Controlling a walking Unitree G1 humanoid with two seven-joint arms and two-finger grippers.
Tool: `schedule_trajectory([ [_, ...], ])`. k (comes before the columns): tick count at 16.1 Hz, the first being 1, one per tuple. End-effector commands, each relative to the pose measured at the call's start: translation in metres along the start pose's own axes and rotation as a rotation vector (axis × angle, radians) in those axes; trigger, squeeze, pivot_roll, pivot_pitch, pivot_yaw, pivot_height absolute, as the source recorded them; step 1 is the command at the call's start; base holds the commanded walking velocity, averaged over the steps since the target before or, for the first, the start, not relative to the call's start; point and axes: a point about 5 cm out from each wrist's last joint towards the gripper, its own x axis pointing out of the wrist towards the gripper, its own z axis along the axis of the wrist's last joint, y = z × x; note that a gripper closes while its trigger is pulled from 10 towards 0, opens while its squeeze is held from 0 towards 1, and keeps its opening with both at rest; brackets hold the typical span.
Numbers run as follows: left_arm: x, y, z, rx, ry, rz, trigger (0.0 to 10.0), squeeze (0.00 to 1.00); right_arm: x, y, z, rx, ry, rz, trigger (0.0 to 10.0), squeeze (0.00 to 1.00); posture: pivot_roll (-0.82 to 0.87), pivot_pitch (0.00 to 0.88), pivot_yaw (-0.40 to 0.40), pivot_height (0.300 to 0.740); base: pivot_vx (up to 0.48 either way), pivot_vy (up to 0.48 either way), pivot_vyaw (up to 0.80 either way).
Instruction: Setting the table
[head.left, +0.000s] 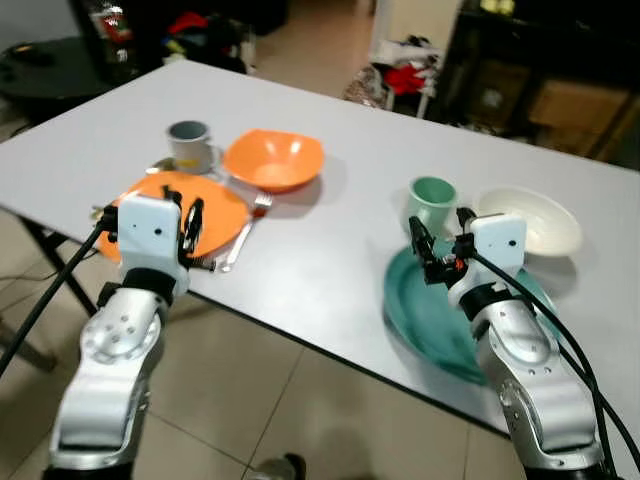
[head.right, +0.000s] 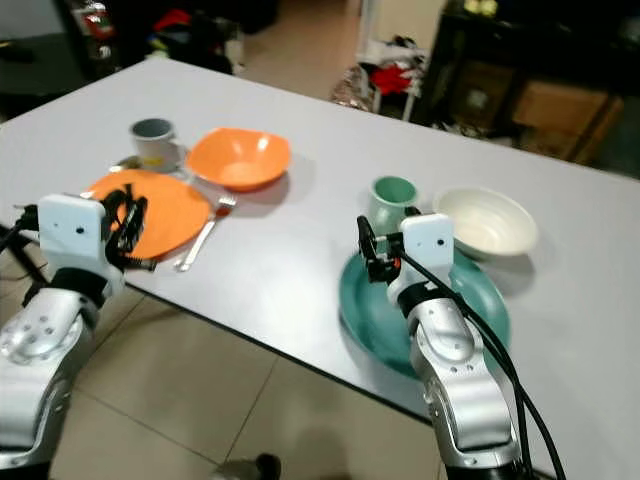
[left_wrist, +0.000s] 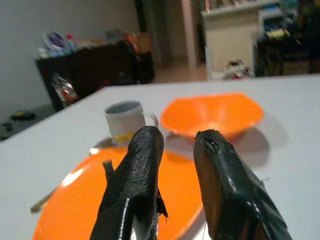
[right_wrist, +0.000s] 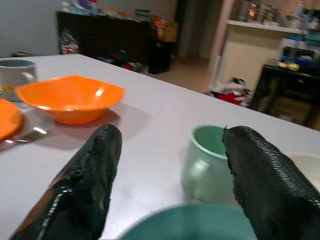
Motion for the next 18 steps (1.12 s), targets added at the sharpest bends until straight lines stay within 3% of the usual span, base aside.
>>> schedule_trajectory([
  [1,-0.001,-0.006,-0.003,-0.019,0.025,-0.064,10.0,0.0,0.003,-0.006,0.004,0.002,-0.022,-0.005,10.0,0.5,0.14,0.0,-0.043,0.74,0.0,0.0,0.8],
  [4,0.0,-0.001,-0.007,-0.008,0.042,-0.027,10.0,0.0,0.002,-0.005,0.004,0.001,-0.027,-0.001,10.0,0.49,0.12,0.0,-0.026,0.74,0.0,0.0,0.8],
  [10,0.005,-0.008,-0.001,-0.062,0.024,-0.057,10.0,0.0,-0.005,-0.002,-0.007,0.065,0.018,-0.017,10.0,0.48,0.11,0.0,-0.011,0.74,0.0,0.0,0.8],
  [11,0.005,-0.008,0.0,-0.063,0.021,-0.061,10.0,0.0,-0.004,-0.001,-0.007,0.064,0.018,-0.01,10.0,0.45,0.12,0.0,-0.012,0.74,0.0,0.0,0.49],
  [12,0.007,-0.008,-0.001,-0.065,0.023,-0.067,10.0,0.0,-0.002,0.003,-0.008,0.098,0.018,-0.008,10.0,0.35,0.13,0.0,-0.012,0.74,0.0,0.274,0.0],
  [14,0.008,-0.008,0.0,-0.067,0.024,-0.072,10.0,0.0,0.0,0.006,-0.009,0.113,0.025,-0.002,10.0,0.28,0.13,0.0,-0.01,0.74,0.0,0.294,0.0],
  [18,0.008,-0.011,-0.002,-0.076,0.035,-0.083,10.0,0.0,0.0,0.005,-0.009,0.112,0.026,-0.006,10.0,0.22,0.12,0.0,-0.005,0.74,0.0,0.302,0.0],
])
